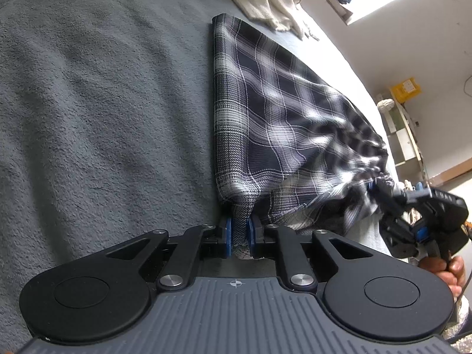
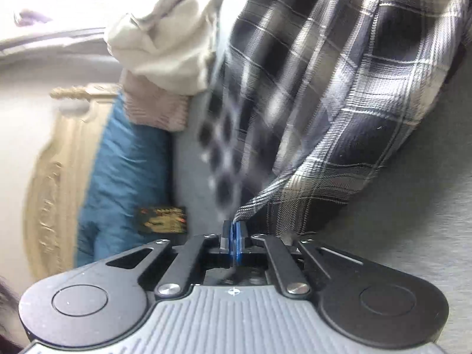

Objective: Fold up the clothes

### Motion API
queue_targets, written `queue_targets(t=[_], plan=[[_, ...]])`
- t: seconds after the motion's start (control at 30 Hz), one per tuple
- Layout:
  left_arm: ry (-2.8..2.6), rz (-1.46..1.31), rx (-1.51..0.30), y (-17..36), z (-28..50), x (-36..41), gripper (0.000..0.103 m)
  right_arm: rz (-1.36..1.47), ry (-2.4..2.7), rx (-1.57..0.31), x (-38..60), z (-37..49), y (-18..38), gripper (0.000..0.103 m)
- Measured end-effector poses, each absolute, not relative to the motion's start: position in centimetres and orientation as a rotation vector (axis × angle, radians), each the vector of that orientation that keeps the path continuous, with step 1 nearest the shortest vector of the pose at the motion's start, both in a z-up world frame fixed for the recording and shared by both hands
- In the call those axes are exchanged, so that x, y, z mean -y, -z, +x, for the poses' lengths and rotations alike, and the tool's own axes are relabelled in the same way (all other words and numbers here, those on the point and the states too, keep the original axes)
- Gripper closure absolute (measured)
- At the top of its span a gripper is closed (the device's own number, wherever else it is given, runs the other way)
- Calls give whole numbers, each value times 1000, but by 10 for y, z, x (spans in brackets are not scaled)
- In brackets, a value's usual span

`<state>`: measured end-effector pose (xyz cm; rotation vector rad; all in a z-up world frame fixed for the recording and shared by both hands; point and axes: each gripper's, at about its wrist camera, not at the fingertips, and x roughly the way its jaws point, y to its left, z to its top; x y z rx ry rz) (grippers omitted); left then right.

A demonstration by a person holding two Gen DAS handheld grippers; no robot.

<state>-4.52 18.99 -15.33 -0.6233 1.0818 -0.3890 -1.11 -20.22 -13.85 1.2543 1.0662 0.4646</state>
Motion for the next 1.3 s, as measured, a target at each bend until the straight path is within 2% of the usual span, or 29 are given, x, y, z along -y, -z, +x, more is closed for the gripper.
queue_targets(t=[0.2,0.3,0.37,0.4,0.43,0.57,0.7,0.8,0.87,0.9,0.93,0.97,1.0,1.17,1.3], plan=[[390,-634,-1088,154,-44,-191,89,1240,-403,-1050,202,10,142,102],[391,-647,-1093,155,-43,-192,89,1079,-437,-1028,201,9,117,99],[392,-656,-1097,156,-43,-192,89,864,-470,-1019,194,5,92,91],[392,-660,-1098,156,-43,-193,89,757,-485,-1012,190,4,80,77],[392,-664,-1100,157,-43,-193,89,670,-497,-1029,183,-1,74,68],[390,-670,-1098,157,-42,-193,89,380,-513,-1107,156,-19,62,66],[389,-673,-1096,158,-42,-193,89,316,-437,-1158,142,-26,75,64],[388,-674,-1095,158,-43,-192,88,301,-394,-1172,130,-25,84,57],[390,-673,-1094,158,-42,-192,88,296,-364,-1157,129,-27,87,60],[391,-676,-1094,158,-42,-192,88,293,-348,-1149,129,-29,88,68],[393,-679,-1095,158,-42,-193,88,291,-333,-1141,129,-30,89,85],[394,-681,-1095,159,-42,-193,88,312,-338,-1132,132,-32,89,95],[396,-683,-1095,159,-42,-194,88,344,-347,-1120,138,-34,90,99],[404,-679,-1096,158,-41,-194,88,442,-400,-1024,148,-40,76,102],[411,-676,-1098,158,-41,-194,88,560,-429,-1024,161,-32,79,102]])
